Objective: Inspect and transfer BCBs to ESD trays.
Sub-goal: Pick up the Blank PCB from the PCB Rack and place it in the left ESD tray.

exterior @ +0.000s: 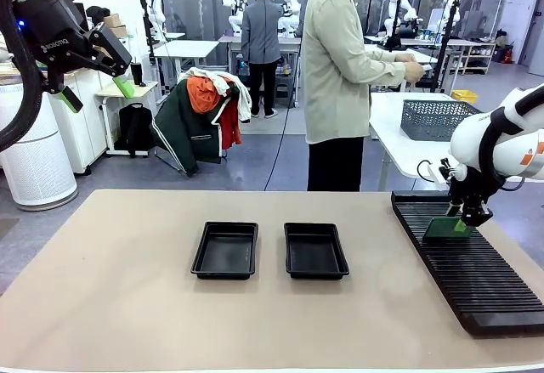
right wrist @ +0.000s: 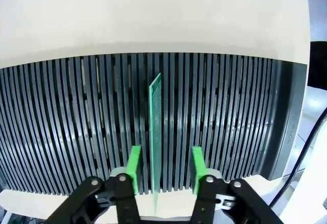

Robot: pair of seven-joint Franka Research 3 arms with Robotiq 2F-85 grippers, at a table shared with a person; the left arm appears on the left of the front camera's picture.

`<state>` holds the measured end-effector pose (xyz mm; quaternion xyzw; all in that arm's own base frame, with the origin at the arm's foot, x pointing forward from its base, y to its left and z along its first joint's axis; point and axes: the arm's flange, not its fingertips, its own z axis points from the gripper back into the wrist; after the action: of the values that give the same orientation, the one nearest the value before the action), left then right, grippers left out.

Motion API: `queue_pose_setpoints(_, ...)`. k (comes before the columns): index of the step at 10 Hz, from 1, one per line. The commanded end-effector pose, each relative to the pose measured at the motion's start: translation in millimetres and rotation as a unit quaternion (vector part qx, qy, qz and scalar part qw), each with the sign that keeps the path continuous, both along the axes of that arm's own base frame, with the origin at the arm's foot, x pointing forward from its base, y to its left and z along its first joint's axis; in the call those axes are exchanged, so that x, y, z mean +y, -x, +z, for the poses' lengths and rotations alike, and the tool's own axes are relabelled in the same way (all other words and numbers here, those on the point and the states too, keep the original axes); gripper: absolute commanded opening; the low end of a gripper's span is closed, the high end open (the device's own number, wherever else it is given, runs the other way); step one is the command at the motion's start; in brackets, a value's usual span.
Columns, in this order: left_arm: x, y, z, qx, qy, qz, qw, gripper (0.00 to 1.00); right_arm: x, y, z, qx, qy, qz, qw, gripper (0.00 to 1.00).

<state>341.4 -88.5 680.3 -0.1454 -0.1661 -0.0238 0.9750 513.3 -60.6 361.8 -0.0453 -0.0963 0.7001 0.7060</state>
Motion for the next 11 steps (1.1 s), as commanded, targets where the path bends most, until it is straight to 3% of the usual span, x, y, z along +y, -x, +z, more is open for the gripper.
queue_pose_setpoints(1, -0.2, 1.1, -1.2, 0.000, 0.004, 0.000, 1.000, 1.00, -2.9, -6.1, -3.4, 0.005, -0.012, 0.016, 1.000, 0.45)
queue_pose_setpoints(8, -0.2, 1.1, -1.2, 0.000, 0.004, 0.000, 1.000, 1.00, -6.1, -12.1, -7.2, 0.021, -0.014, 0.013, 1.000, 0.08)
queue_pose_setpoints(9, -0.2, 1.1, -1.2, 0.000, 0.004, 0.000, 1.000, 1.00, -6.2, -11.9, -7.3, 0.023, -0.012, 0.013, 1.000, 0.09)
queue_pose_setpoints(10, -0.2, 1.1, -1.2, 0.000, 0.004, 0.000, 1.000, 1.00, -6.3, -11.6, -7.3, 0.024, -0.011, 0.013, 1.000, 0.00)
queue_pose_setpoints(11, -0.2, 1.1, -1.2, 0.000, 0.004, 0.000, 1.000, 1.00, -6.8, -11.5, -7.1, 0.025, -0.011, 0.013, 1.000, 0.00)
